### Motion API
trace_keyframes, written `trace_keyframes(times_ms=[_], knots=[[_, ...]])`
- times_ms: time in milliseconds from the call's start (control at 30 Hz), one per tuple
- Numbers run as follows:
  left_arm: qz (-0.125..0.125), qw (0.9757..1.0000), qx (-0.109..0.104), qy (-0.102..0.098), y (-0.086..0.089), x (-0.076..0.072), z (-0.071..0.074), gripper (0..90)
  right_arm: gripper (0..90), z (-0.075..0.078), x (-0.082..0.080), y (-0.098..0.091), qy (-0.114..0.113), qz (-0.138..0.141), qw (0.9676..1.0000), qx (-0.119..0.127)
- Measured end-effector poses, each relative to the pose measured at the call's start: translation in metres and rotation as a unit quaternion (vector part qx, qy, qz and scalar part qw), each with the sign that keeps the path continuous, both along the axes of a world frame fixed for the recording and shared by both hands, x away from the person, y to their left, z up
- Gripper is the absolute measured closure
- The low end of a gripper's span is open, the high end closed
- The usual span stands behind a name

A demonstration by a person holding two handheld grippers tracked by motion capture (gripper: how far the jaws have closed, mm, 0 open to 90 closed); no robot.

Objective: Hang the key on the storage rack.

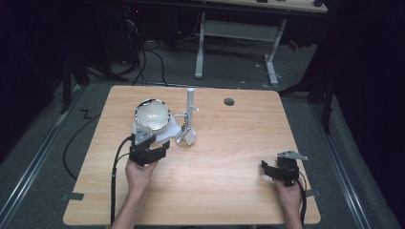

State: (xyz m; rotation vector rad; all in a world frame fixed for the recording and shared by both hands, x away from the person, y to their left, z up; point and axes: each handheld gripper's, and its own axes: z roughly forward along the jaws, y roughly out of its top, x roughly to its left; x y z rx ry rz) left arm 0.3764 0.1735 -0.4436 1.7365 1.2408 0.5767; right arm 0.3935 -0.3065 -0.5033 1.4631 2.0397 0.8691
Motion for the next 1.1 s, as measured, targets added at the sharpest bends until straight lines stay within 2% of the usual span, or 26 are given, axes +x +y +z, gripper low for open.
trace_keyframes(times_ms=[267,1100], knots=[[0.004,0.9999,-0.013,-0.006,0.011,-0.007,0.004,40.4,28.2,0.000,0.000,0.000,0.000,0.000,1.0000,0.000],[0.015,0.9994,-0.026,-0.018,0.031,-0.024,0.013,35.6,28.2,0.000,0.000,0.000,0.000,0.000,1.0000,-0.001]])
